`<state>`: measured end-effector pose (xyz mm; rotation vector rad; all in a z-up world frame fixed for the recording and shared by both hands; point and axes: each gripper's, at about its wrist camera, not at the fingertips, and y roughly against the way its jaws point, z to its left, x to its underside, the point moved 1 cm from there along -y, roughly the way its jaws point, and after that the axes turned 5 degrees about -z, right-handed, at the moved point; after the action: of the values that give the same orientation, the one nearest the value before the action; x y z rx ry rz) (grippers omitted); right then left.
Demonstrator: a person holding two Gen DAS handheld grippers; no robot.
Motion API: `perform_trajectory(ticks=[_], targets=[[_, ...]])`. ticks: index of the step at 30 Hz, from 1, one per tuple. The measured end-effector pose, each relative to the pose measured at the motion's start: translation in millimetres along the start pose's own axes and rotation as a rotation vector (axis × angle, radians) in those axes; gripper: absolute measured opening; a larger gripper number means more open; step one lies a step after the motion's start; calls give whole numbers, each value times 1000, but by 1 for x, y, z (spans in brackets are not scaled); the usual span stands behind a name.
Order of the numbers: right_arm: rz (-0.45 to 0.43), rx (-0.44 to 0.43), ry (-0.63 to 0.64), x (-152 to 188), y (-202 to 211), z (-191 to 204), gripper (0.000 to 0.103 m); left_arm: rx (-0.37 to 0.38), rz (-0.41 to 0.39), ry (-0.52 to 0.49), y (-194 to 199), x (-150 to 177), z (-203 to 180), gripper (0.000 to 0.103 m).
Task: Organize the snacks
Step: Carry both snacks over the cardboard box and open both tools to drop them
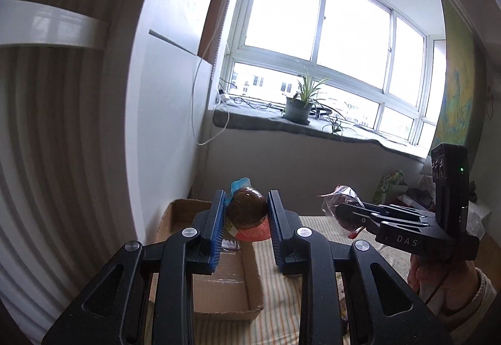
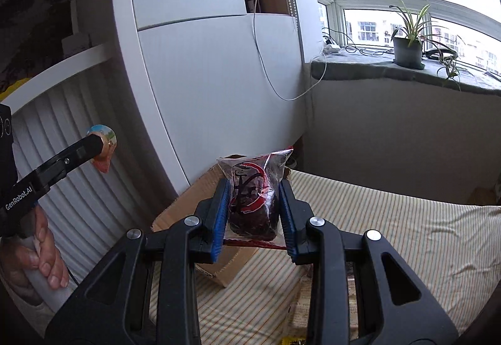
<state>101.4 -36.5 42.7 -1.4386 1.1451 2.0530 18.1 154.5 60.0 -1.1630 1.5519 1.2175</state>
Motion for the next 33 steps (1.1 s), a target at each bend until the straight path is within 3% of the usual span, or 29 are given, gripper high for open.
perform_trajectory(ticks=[7, 19, 33], targets=[[31, -27, 19, 3, -19, 25, 32, -32, -14, 14, 12, 3, 21, 24], [180, -110, 30, 40, -113, 60, 32, -113, 66, 110, 4, 43, 90, 24], [248, -86, -8, 53, -161, 38, 32, -36, 200, 128, -73, 72, 89, 24]])
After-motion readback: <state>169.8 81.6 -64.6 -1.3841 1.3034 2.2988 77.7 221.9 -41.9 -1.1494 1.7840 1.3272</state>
